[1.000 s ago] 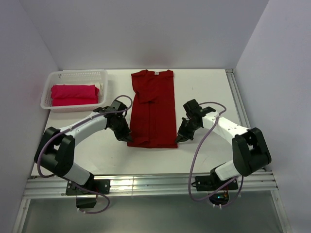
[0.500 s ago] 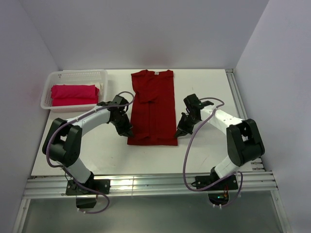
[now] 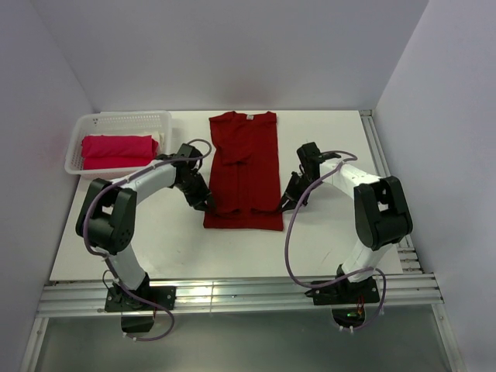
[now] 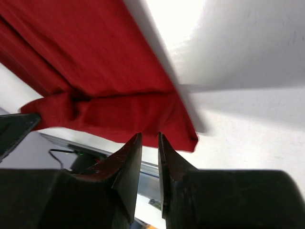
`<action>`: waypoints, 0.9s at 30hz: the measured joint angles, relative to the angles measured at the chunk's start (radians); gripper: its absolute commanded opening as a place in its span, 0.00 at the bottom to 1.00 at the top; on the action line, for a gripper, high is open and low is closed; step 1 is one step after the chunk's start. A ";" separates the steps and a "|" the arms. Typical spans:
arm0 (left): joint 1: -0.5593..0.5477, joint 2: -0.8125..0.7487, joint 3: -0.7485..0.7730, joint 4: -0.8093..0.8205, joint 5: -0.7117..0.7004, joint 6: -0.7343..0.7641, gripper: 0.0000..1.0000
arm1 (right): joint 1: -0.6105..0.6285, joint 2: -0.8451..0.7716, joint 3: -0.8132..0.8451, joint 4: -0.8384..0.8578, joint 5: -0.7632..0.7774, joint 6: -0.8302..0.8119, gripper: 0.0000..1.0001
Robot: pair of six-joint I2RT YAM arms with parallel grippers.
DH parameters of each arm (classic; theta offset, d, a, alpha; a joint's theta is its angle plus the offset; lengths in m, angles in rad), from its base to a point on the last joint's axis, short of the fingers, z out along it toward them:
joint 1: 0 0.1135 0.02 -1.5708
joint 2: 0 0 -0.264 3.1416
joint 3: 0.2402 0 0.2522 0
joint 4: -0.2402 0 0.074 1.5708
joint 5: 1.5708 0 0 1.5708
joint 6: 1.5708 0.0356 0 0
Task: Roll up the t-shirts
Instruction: Roll the tshirt
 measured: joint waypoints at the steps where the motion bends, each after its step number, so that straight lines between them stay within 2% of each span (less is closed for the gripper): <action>1: 0.008 0.006 0.009 -0.001 0.010 -0.006 0.34 | -0.008 0.005 0.003 0.006 -0.008 0.003 0.29; 3: 0.023 0.013 0.024 0.003 0.024 -0.010 0.42 | -0.024 0.007 0.004 0.023 -0.026 0.016 0.32; 5: 0.043 0.014 0.035 0.020 0.054 -0.020 0.46 | -0.044 0.007 0.005 0.043 -0.046 0.031 0.34; 11: 0.109 0.019 0.050 0.082 0.138 -0.064 0.53 | -0.078 0.008 0.020 0.110 -0.086 0.080 0.35; 17: 0.126 0.030 0.090 0.091 0.150 -0.066 0.58 | -0.088 -0.006 0.019 0.169 -0.100 0.084 0.34; 20: 0.124 0.013 0.084 0.091 0.134 -0.031 0.61 | -0.088 -0.048 -0.013 0.180 -0.093 0.046 0.45; 23: 0.123 -0.055 -0.013 0.120 0.126 0.001 0.63 | -0.088 -0.117 -0.113 0.206 -0.098 0.010 0.46; 27: 0.113 -0.170 -0.200 0.142 0.143 0.028 0.60 | -0.088 -0.230 -0.308 0.267 -0.143 0.008 0.38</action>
